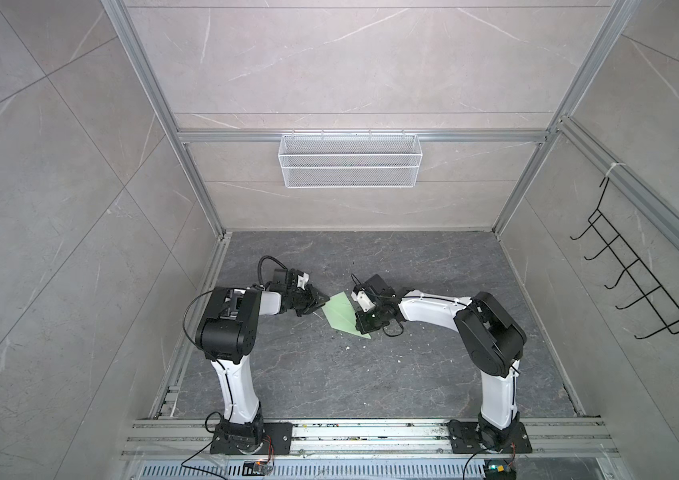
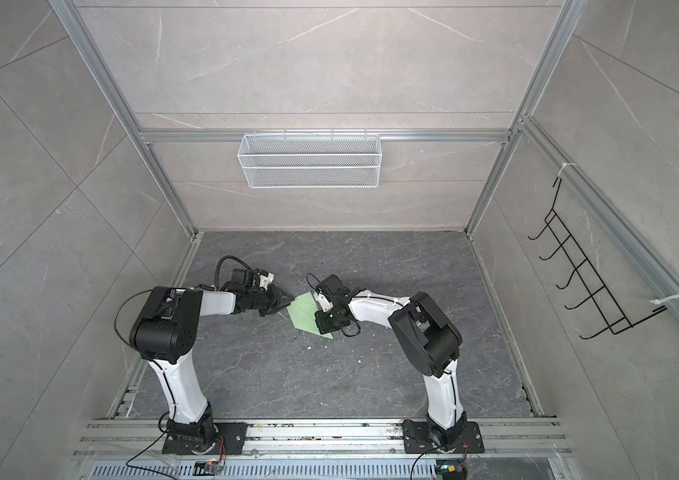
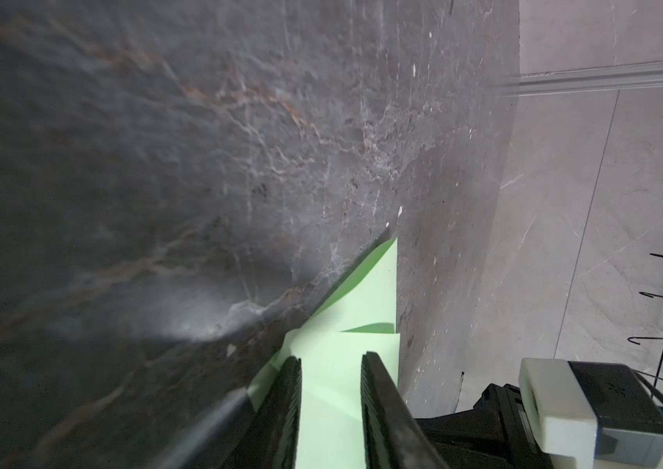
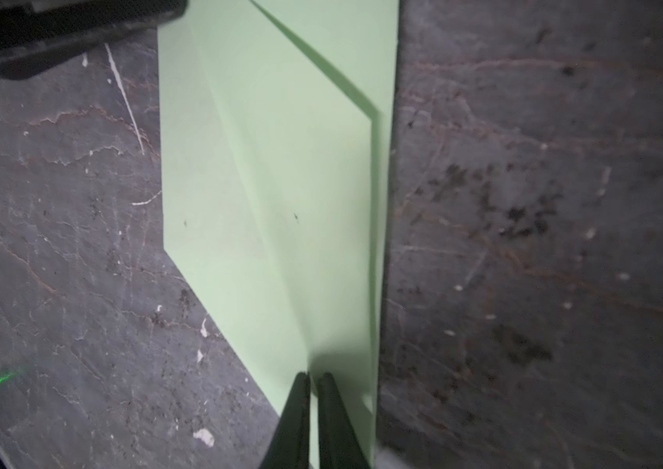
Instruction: Fold a paper plane with a square sheet of paper (pick it up from the middle)
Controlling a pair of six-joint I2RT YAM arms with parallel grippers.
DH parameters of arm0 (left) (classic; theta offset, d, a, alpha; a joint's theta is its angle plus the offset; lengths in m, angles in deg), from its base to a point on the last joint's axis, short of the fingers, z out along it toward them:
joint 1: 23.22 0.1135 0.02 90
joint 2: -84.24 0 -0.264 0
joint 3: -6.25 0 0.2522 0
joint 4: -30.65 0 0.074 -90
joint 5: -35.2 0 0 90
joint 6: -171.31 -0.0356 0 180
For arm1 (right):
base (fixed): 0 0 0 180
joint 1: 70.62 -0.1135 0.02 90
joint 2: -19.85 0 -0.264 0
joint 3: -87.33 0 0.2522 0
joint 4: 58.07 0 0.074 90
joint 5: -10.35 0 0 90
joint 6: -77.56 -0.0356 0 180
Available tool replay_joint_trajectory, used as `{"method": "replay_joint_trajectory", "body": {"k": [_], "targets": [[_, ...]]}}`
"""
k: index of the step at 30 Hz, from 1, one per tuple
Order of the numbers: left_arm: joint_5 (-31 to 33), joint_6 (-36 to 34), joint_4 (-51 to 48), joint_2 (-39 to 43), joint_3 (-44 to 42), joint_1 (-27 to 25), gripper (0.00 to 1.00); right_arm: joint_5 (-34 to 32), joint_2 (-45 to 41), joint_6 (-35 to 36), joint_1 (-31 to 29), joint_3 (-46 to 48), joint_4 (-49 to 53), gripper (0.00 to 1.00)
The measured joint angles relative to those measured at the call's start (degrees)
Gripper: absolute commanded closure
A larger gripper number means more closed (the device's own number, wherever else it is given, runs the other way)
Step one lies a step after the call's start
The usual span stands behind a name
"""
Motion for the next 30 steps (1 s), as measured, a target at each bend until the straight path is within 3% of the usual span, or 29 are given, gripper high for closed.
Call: {"method": "replay_joint_trajectory", "body": {"k": [4,9,17,25,30], "targets": [[1.01,-0.11,-1.16,0.00,1.07,1.20,0.66,0.02,-0.09,-0.22,0.07,0.13,-0.20,0.88],[6.69,-0.87,-3.32,0.74,2.99,2.93,0.64,0.02,-0.20,-0.46,0.07,0.37,-0.50,0.87],[11.13,0.00,-5.77,10.58,-2.32,1.40,0.62,0.31,-0.26,-0.83,0.07,0.39,-0.63,0.85],[10.56,2.71,-3.69,10.36,-3.50,-8.55,0.85,0.33,-0.20,-0.35,0.07,-0.20,0.04,0.85],[10.64,3.56,-3.02,5.75,-3.28,-9.44,0.93,0.20,-0.07,0.81,0.00,-0.66,0.66,0.85]]}}
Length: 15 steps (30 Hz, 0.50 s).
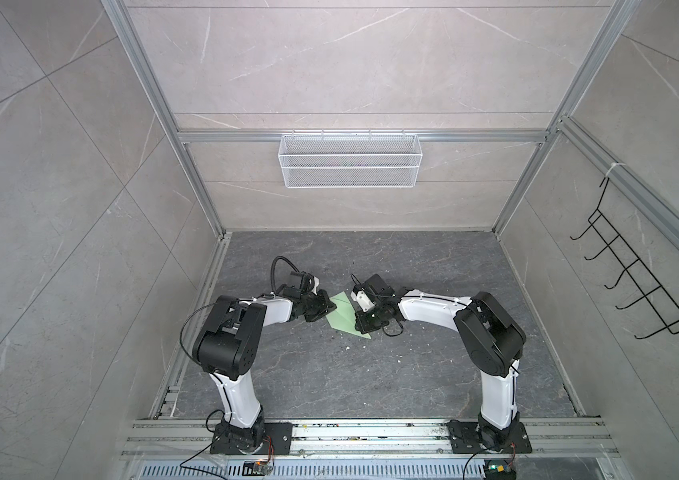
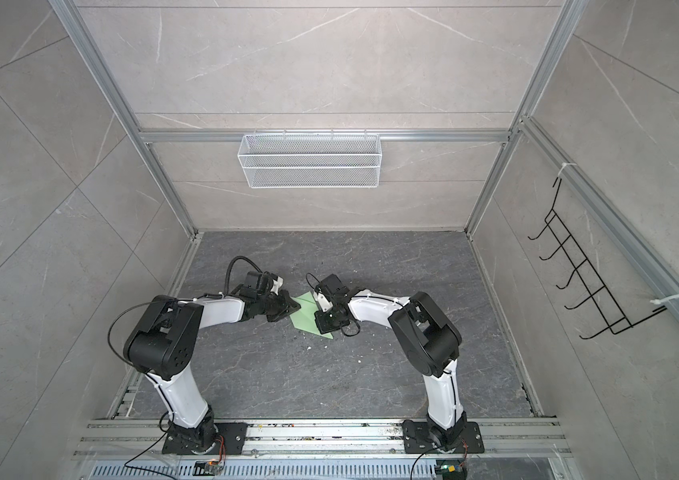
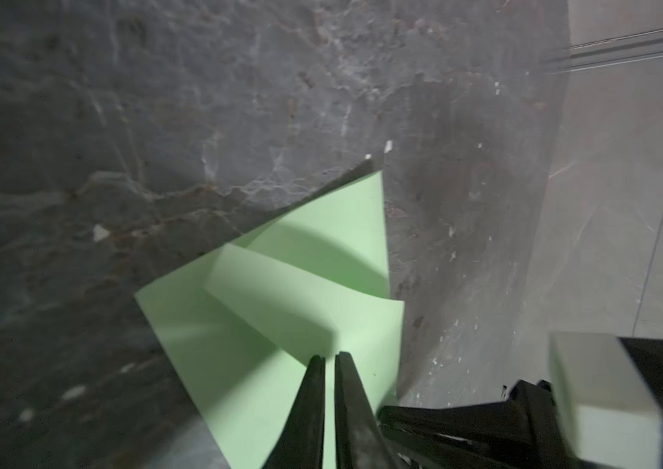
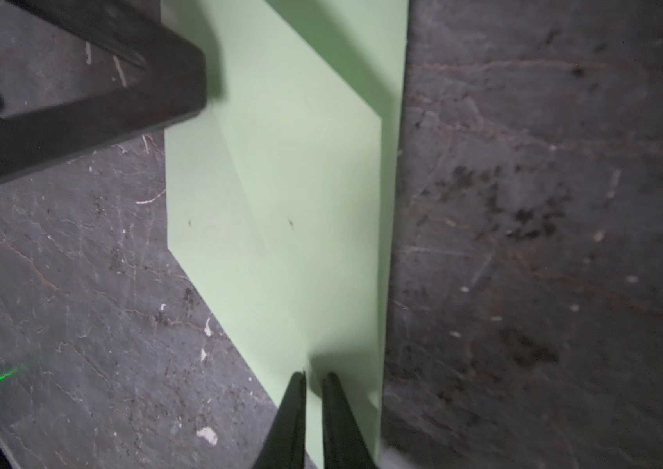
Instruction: Fold a paper plane with a square sheet of paper (pick it up from the middle)
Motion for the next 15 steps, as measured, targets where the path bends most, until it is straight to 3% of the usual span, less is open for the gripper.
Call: {"method": "replay_joint_trajectory", "body": {"k": [7,15], "targets": [[0.94,0.22,-1.36,-1.22,1.44,0.15,1.00,-0.96,-0.02,5.81,-0.55,-0.70,0.57,0.85],[3.08,0.20,-5.38,-1.60,3.74,0.09,1.00,-4.09,0.13,12.81,-1.95,-6.32,1.99,0.88]]}}
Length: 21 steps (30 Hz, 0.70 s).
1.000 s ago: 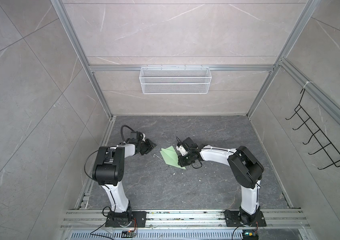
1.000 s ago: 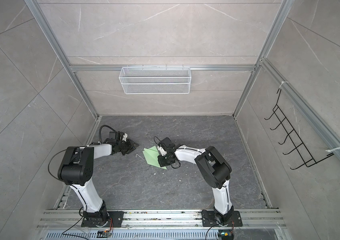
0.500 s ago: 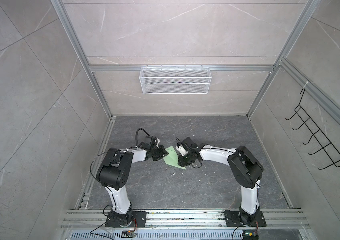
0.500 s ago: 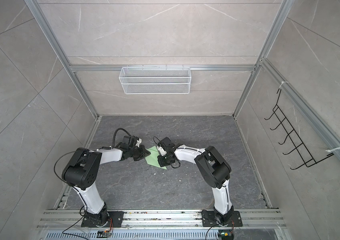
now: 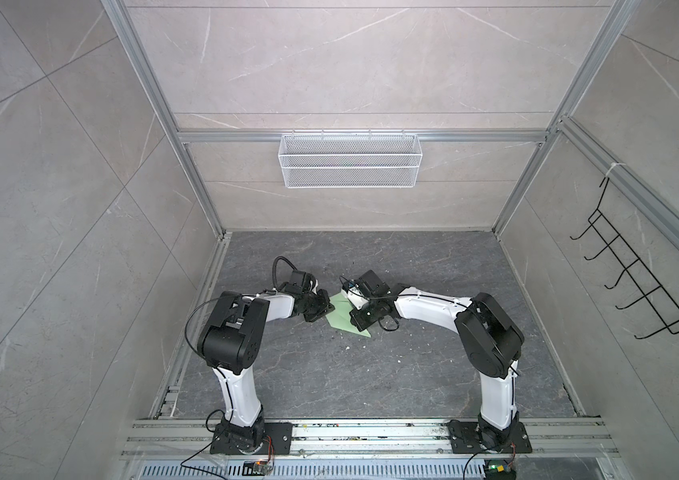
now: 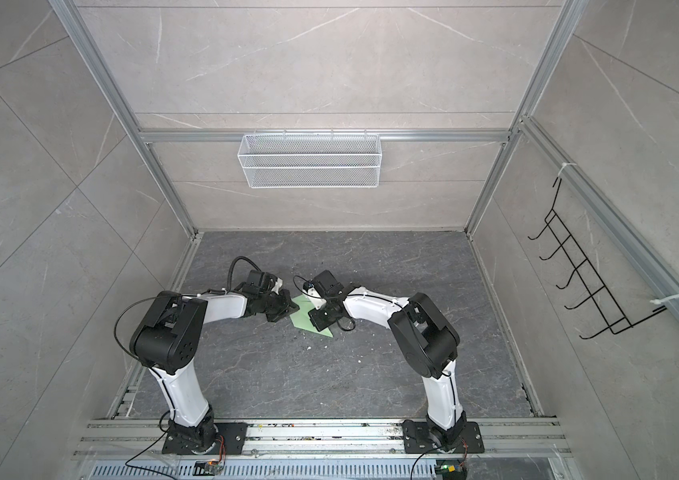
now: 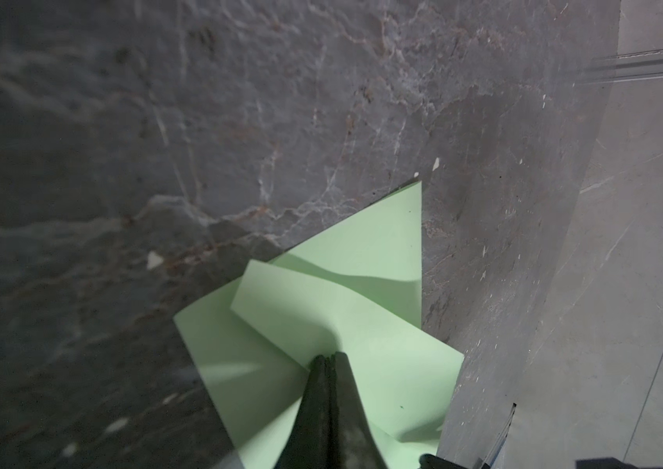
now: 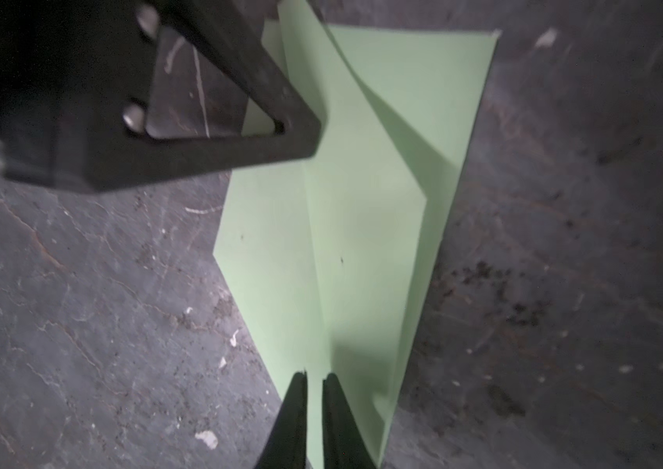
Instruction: Fold a paper plane with a square sheet of paper (pick it up from the middle)
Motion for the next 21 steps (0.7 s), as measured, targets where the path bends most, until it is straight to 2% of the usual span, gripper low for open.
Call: {"method": "replay_joint_trajectory", "body": {"k": [7,21], "targets": [[0.76,-0.07,-3.21,-0.63,2.10,-0.02,1.00,-2.43,4.48,2.21,-0.68,-6.78,0.39,0.90],[2.54,0.09,-10.01,-1.90,6.27,-0.04,1.00,-3.85,6.82,4.96,-1.16,-6.16,5.29,0.92]]}}
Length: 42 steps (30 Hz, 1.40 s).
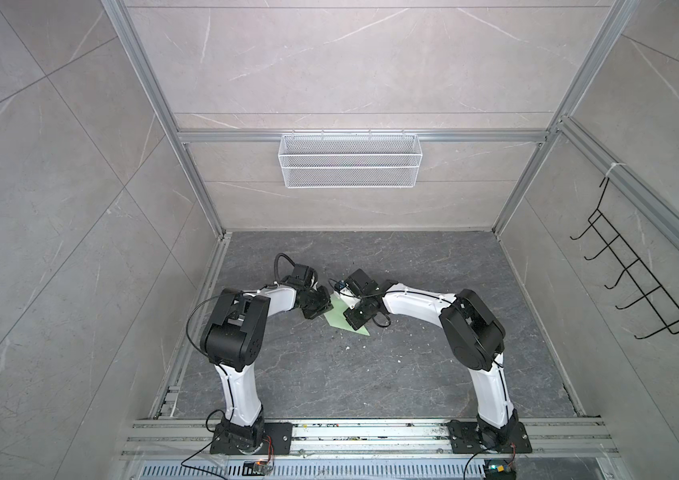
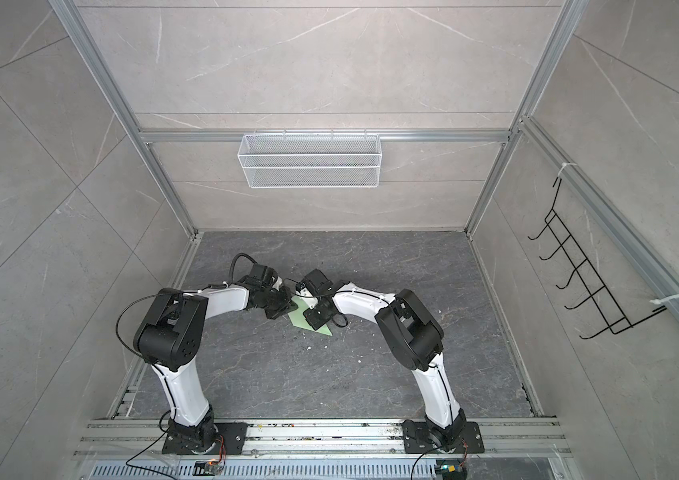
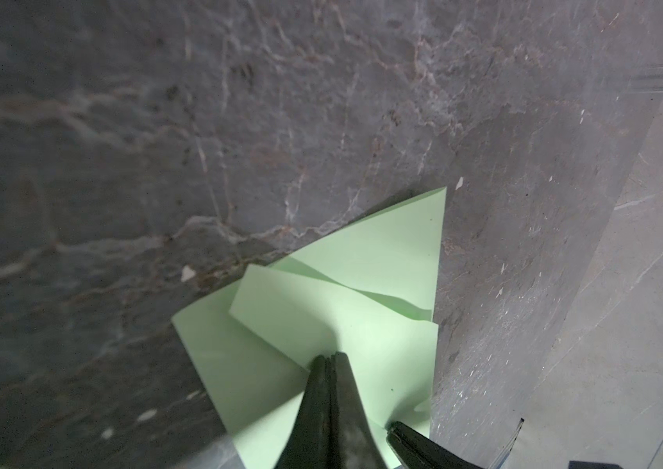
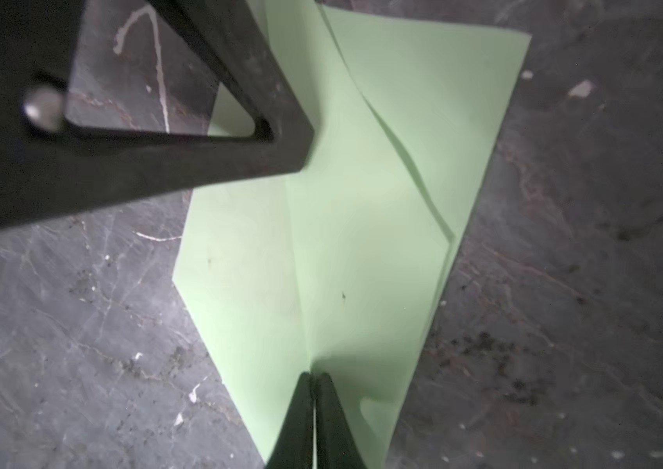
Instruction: Fold a paper plane with a square sheet of paper (pick it up from the middle)
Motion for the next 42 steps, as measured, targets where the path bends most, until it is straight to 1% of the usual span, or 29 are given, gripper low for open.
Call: {"method": "replay_joint_trajectory", "body": {"k": [9,21,26,30,31,33,35,36,39,42], "targets": [[0.04,0.04,-3.74,-1.16,2.58,0.00,1.00,-1.51,-2.93,1.84,-0.07,4.09,0.22,0.93],[0.00,0.04,-4.87,-1.53,3.37,0.00,1.00,-2.12,-7.67,2.64,-0.04,10.58,1.22,0.94],[-0.04,0.02,-4.98,-1.53,3.48,0.00,1.00,-1.99,-10.80,1.55,0.20,14.88,0.57,0.94],[-0.70,-0.09,-4.83,-1.53,3.52,0.04,1.00,-0.42,-13.64,-1.20,1.05,18.23,0.42,0.90],[-0.96,-0.13,-4.70,-1.53,3.52,0.07,0.98,0.11,-14.38,-1.97,1.27,18.95,0.17,0.89],[-1.75,-0.24,-4.07,-1.53,3.54,0.04,0.93,0.85,-16.59,-4.22,1.70,20.44,-1.18,0.83],[-2.67,-0.24,-3.21,-1.51,3.54,0.04,0.85,1.38,-19.56,-7.17,2.14,21.90,-4.17,0.71],[-3.17,-0.22,-2.67,-1.42,3.52,0.04,0.82,1.62,-20.96,-8.50,2.36,22.58,-6.12,0.68],[-5.20,-0.02,-0.04,0.42,2.75,0.07,0.73,3.21,-24.30,-12.46,3.39,24.92,-13.29,0.61],[-6.34,0.55,3.80,4.39,0.31,0.07,0.64,6.23,-24.81,-16.35,5.49,26.71,-19.80,0.57]]}}
